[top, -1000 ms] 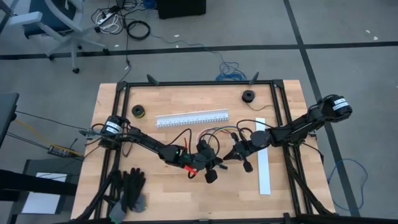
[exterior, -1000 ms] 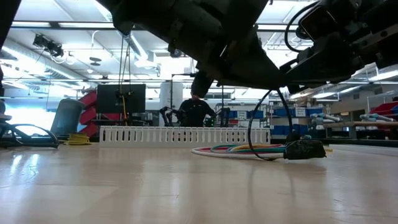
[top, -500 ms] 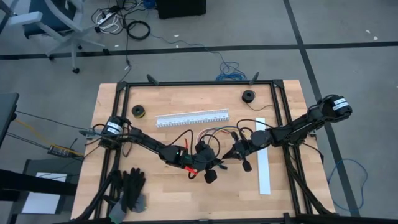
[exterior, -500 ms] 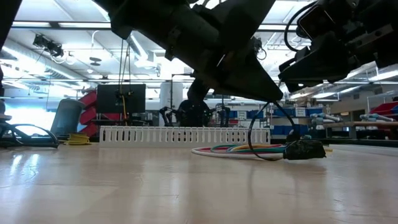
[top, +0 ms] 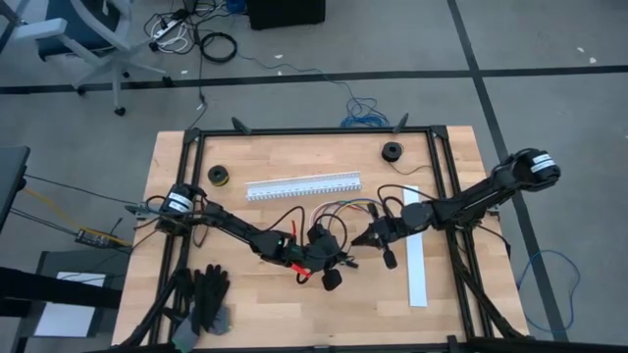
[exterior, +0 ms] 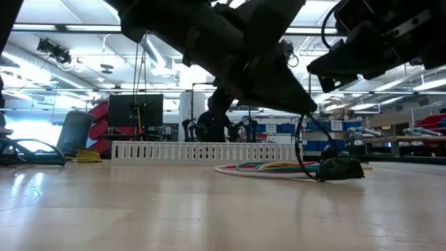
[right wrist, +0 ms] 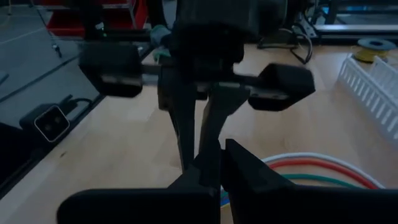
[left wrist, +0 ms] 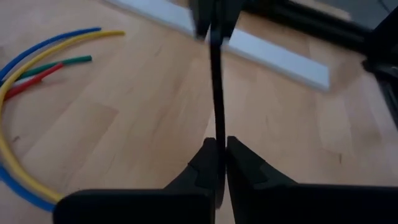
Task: Ziptie cables
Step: Insert black zip tie on the cable wire
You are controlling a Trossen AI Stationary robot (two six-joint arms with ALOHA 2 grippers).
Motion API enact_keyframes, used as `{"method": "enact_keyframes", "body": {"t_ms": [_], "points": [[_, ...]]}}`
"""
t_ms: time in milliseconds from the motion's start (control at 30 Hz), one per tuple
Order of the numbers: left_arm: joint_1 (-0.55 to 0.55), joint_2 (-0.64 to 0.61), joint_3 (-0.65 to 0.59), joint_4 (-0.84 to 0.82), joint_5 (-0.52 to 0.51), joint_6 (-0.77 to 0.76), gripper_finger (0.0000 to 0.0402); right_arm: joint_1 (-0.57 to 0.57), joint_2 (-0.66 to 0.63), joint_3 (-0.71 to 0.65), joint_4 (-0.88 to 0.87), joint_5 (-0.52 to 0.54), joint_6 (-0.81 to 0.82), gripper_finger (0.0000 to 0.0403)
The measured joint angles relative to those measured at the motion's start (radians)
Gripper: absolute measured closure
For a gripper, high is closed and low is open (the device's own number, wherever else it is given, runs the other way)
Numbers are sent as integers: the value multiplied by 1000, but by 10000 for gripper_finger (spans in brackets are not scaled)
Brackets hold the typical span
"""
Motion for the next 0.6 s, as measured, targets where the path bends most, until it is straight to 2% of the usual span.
{"method": "enact_keyframes", "body": {"t_ms": [367,600], "points": [[-3,0,0,-129,-67,-35,401,1,-13,0,-33,9,17,403],[-2,33,-1,-128,-73,-69,401,21,-13,0,-16,72,0,403]]}}
